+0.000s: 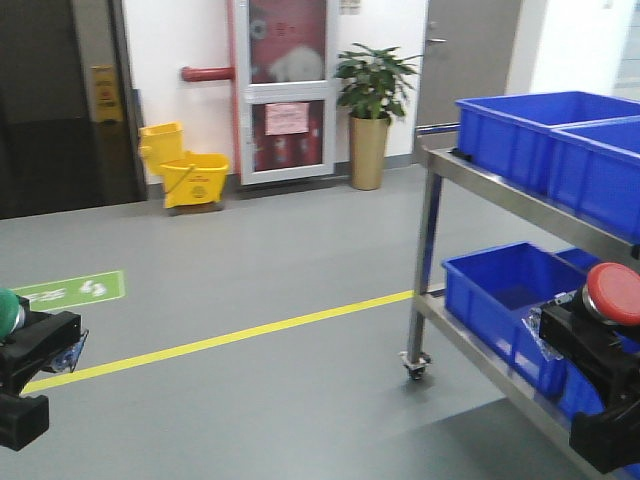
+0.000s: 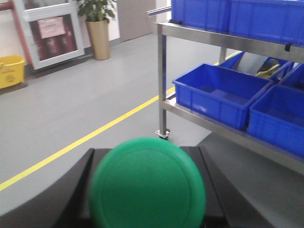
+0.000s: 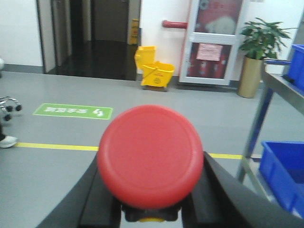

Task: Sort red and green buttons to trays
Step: 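Drive the base to the cart with the green and red trays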

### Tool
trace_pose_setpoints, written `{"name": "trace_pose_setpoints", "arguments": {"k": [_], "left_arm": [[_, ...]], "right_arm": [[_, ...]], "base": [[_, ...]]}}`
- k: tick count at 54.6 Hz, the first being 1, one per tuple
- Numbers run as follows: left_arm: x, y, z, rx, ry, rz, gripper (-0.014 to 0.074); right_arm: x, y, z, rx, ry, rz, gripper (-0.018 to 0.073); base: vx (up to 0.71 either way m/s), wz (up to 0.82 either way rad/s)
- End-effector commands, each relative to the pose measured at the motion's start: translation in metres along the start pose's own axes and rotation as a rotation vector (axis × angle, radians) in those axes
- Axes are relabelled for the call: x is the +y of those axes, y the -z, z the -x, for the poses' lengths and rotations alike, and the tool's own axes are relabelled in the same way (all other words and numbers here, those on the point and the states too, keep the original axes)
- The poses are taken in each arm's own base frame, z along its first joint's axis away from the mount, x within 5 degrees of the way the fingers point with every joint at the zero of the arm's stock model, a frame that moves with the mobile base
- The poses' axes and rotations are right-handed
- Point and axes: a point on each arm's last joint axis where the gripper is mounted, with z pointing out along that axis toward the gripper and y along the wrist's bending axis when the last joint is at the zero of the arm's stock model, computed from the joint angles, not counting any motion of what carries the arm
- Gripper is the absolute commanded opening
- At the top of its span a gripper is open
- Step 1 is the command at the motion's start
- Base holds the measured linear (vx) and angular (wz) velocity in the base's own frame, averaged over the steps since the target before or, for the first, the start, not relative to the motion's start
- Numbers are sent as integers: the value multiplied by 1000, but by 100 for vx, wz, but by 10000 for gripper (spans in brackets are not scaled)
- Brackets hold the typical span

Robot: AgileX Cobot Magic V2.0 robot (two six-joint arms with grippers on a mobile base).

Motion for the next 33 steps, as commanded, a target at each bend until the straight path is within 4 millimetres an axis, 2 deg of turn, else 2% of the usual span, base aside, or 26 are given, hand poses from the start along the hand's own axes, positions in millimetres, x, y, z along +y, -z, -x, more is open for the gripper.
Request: {"name": "trace_pose_setpoints", "arguments": {"k": [1,33], "left_arm": [[2,6,19,-127,11,19,-3],[2,6,19,-127,11,19,-3]], "right_arm": [[0,5,21,-130,15,12,-9],[0,5,21,-130,15,12,-9]], "base": [[39,-43],[35,-55]]}}
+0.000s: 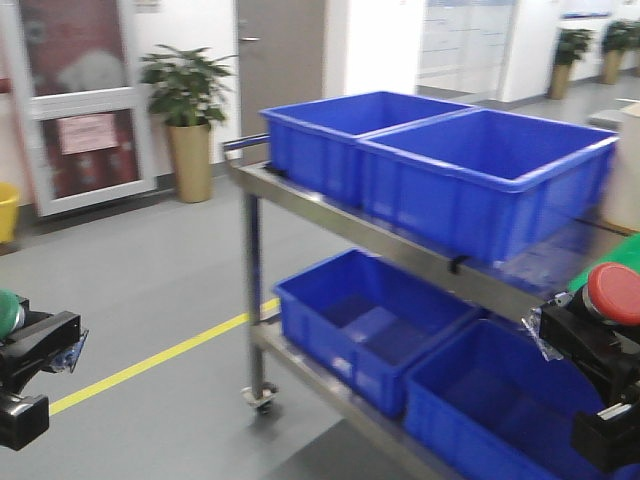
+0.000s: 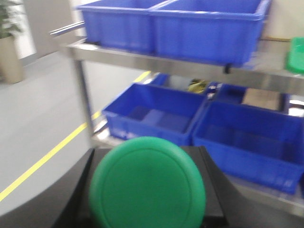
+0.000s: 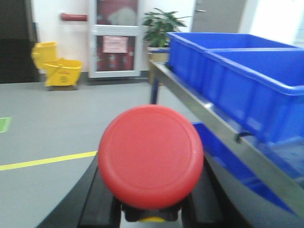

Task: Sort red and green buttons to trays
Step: 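Drive the base to the cart with the green and red trays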

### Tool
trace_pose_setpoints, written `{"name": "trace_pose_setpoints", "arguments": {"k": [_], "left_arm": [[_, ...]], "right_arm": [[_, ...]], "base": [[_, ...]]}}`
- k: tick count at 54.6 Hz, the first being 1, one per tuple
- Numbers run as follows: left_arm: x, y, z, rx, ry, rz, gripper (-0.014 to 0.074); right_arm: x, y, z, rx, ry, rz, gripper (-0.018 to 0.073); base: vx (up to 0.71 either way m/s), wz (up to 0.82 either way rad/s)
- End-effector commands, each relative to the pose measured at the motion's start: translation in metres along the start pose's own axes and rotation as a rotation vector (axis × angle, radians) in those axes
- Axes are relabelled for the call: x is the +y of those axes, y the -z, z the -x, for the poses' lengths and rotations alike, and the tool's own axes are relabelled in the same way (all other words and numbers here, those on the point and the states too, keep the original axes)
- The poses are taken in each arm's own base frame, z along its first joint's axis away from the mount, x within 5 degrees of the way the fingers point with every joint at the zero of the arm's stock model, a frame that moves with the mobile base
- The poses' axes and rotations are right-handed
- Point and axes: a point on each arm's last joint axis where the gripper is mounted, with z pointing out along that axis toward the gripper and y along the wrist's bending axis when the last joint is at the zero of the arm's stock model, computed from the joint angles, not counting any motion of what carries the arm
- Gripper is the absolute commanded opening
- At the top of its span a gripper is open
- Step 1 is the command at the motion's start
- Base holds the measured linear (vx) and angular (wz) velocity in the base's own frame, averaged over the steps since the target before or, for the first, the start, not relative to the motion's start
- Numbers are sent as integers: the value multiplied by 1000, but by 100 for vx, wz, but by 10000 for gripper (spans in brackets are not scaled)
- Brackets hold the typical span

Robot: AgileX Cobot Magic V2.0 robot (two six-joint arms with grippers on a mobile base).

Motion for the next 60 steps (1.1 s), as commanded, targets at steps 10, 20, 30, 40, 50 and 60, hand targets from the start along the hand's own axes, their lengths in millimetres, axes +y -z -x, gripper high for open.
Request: {"name": "trace_pose_setpoints", "arguments": {"k": [10,20,30,40,50,60], "left_arm": [[2,6,19,-126,11,19,-3],[2,6,19,-127,11,19,-3],[2,6,19,-126,11,19,-3],[2,6,19,-127,11,19,-3],[2,6,19,-127,11,19,-3],[2,6,19,-127,11,20,-3]], "right_arm": [[0,5,21,-130,15,12,-9],[0,5,21,-130,15,12,-9],[0,5,21,-130,15,12,-9],[0,5,21,-130,15,12,-9],[0,5,21,-130,15,12,-9],[0,5,21,-130,15,12,-9]], "base": [[29,-68],[26,-67],[24,-64],[22,-59],[21,-56],[20,-52]]}}
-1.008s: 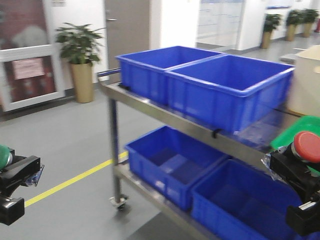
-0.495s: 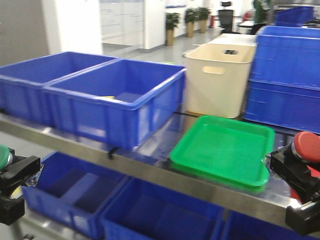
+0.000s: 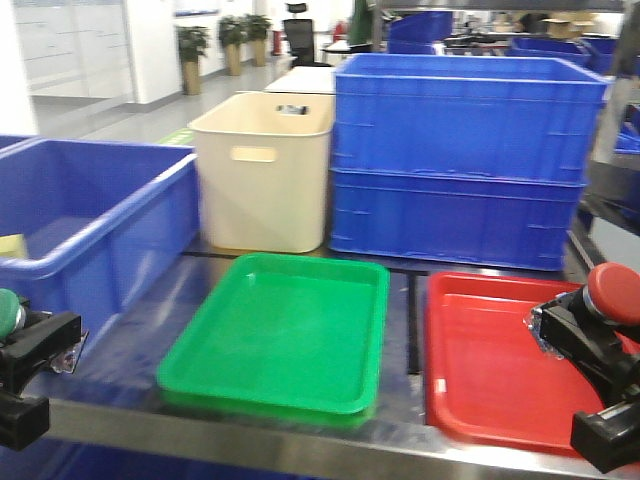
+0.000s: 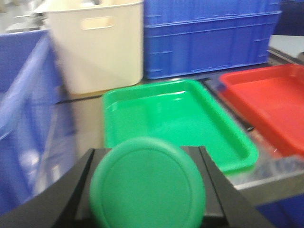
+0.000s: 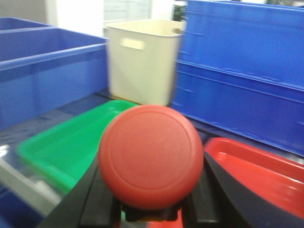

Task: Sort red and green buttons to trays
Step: 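Drive the base to the cart with the green and red trays, then lower the green button over the green tray and red over red tray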

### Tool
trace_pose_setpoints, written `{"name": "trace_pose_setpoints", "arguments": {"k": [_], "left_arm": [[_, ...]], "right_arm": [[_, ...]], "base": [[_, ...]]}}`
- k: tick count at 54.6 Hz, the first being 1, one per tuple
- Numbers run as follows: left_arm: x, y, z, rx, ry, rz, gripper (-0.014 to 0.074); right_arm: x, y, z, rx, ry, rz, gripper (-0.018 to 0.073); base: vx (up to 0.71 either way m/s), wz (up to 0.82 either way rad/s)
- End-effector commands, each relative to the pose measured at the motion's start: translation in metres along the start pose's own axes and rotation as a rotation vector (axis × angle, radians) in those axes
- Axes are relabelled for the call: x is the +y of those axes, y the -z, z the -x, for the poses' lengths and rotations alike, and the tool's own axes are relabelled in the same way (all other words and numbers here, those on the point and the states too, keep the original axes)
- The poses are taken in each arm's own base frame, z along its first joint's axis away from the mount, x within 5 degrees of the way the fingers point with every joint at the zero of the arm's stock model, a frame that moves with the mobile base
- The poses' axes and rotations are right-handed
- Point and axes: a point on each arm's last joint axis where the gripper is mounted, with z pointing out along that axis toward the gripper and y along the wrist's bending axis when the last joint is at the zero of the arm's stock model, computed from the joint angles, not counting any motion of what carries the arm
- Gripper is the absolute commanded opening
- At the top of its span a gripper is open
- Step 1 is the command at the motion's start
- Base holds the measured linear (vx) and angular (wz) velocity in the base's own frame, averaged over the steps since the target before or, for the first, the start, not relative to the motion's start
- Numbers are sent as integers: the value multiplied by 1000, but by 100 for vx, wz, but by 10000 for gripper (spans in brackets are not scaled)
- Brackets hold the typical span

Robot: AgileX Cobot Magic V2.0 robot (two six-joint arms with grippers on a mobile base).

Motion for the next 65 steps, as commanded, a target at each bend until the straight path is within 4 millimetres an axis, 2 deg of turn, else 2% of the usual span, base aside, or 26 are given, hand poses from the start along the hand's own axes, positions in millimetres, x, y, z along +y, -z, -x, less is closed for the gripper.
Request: {"name": "trace_pose_setpoints", "arguments": {"k": [1,29,65], "left_arm": [[2,6,19,-127,11,20,-3],[2,6,19,-127,11,20,-3],[2,6,19,-127,11,20,-3]], "right_arm": [[0,5,21,-131,15,12,-9],[0,5,21,-131,15,12,-9],[0,5,21,-131,15,12,-9]], "base": [[19,-51],[17,-35],[9,1]]}}
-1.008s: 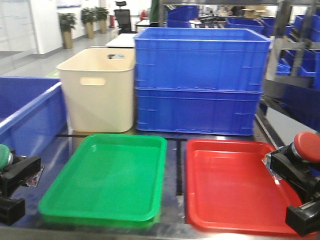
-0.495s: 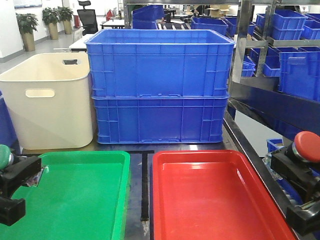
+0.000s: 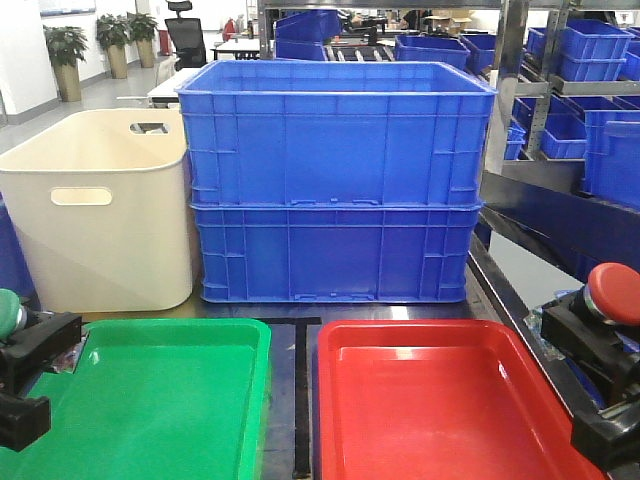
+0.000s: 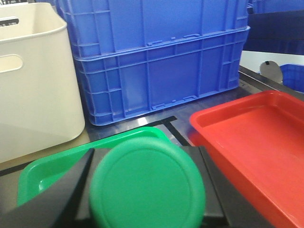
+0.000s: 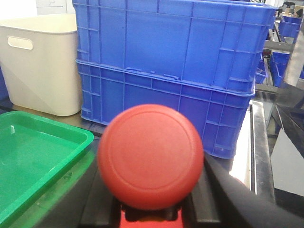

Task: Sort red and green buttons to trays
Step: 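Lower the green button over the green tray and red over red tray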

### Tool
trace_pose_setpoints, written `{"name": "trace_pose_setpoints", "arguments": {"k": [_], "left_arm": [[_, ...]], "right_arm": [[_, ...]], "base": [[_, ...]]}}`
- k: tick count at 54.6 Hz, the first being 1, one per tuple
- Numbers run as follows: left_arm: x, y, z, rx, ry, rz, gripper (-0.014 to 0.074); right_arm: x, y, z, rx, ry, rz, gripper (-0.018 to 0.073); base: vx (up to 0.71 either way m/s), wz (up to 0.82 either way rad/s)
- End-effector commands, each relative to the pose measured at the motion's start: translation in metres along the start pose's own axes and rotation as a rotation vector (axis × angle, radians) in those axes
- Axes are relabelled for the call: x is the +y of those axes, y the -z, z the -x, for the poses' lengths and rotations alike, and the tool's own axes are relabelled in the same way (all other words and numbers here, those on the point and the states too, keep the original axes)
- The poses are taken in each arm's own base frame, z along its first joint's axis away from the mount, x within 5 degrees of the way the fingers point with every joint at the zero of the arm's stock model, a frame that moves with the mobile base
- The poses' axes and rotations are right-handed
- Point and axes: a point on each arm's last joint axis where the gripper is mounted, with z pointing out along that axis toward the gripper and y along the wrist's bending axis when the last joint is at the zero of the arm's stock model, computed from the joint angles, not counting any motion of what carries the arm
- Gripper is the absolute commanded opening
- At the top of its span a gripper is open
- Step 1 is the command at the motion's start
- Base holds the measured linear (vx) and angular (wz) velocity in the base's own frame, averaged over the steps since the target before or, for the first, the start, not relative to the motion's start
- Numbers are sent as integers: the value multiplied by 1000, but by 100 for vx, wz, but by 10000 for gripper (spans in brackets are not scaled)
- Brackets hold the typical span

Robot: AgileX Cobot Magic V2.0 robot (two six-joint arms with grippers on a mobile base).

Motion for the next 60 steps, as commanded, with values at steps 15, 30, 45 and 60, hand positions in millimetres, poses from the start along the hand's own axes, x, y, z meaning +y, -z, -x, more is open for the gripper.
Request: {"name": "trace_pose_setpoints", "arguments": {"k": [15,30,45,60], "left_arm": [[2,6,19,-127,11,20,-3],[2,6,19,-126,11,19,-3],[2,6,19,-127,11,20,-3],[2,6,19,-127,9,20,-3]], "right_arm": [[0,5,21,-131,15,12,-9],[0,5,21,-131,15,12,-9],[0,5,21,-131,15,12,-9],[0,5,21,-131,15,12,-9]], "base": [[4,3],[0,0],[0,0],[0,0]]}}
